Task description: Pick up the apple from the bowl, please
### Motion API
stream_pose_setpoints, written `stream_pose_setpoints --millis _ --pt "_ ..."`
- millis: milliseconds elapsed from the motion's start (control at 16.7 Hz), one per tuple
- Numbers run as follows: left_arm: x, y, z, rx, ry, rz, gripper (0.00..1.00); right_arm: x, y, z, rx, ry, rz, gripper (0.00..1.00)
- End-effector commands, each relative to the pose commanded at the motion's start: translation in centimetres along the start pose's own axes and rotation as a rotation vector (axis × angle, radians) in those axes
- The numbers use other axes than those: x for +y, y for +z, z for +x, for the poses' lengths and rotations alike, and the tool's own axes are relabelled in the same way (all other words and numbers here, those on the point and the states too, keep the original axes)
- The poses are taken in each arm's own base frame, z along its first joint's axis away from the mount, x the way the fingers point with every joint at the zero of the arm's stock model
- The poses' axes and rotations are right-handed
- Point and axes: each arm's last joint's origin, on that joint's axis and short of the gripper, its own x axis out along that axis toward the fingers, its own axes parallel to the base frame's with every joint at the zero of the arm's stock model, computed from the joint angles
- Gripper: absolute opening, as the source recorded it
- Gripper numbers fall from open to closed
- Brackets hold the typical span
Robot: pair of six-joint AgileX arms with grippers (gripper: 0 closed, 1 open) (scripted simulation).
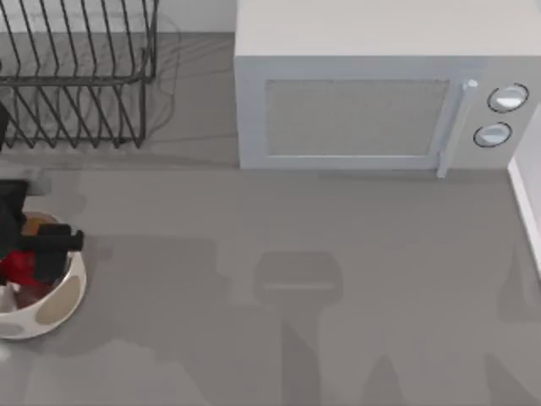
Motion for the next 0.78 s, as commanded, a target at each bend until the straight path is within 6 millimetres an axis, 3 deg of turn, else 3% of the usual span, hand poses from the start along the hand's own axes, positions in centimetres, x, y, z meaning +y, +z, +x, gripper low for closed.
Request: stream_pose_setpoints --millis 240,300,540,780 --pt "0.0 0.0 0.0 0.0 0.0 0.0 0.0 0.0 0.0 0.0 0.0 0.0 0.0 1.0" --pt "-0.1 0.7 -1.8 -0.065 -0.005 0.002 0.0 0.0 0.0 0.0 0.0 0.0 0.0 1.0" --pt "-0.1 1.5 -3.3 -0.065 -0.005 0.002 0.0 0.0 0.0 0.0 0.0 0.0 0.0 1.0" --pt "-0.1 3.2 -8.0 -0.06 -0.005 0.002 0.0 0.0 0.0 0.0 0.0 0.0 0.0 1.0"
